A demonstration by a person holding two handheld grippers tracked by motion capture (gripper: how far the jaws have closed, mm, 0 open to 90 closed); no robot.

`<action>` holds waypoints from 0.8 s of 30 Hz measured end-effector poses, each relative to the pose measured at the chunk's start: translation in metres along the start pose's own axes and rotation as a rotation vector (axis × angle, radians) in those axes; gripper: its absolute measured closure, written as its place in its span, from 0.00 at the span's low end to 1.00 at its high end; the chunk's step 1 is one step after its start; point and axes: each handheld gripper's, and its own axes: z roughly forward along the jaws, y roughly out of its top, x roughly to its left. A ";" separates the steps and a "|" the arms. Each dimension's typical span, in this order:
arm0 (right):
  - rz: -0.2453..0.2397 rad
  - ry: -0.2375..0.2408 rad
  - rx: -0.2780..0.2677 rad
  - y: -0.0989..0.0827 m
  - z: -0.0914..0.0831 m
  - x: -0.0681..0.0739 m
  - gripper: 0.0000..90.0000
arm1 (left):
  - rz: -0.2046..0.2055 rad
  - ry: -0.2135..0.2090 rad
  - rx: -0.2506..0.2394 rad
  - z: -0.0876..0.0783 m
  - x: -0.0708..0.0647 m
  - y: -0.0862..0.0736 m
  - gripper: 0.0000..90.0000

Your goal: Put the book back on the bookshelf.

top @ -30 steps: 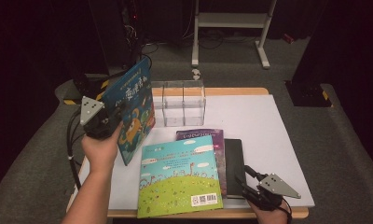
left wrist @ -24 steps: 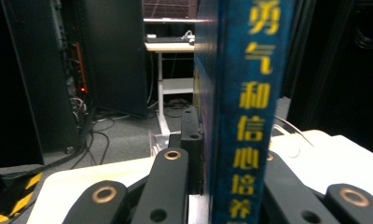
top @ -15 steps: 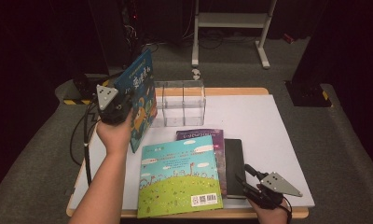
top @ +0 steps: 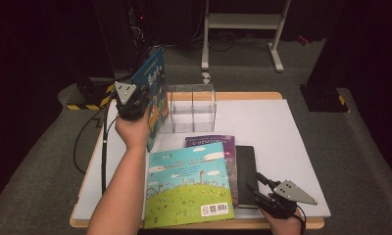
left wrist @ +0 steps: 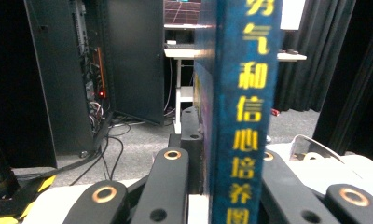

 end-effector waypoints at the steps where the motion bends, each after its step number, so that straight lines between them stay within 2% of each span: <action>1: -0.001 0.003 0.002 0.000 0.001 0.000 0.59 | -0.005 0.003 -0.003 0.003 0.000 -0.001 0.92; 10: 0.005 0.015 0.007 0.000 0.003 0.000 0.59 | 0.024 0.012 -0.025 0.010 -0.003 -0.006 0.92; 19: 0.000 0.024 0.004 0.002 0.003 0.003 0.59 | 0.088 0.002 -0.013 -0.005 -0.009 -0.016 0.90; 24: -0.006 0.026 0.005 0.002 0.005 0.005 0.59 | 0.102 -0.001 -0.007 -0.012 -0.010 -0.020 0.89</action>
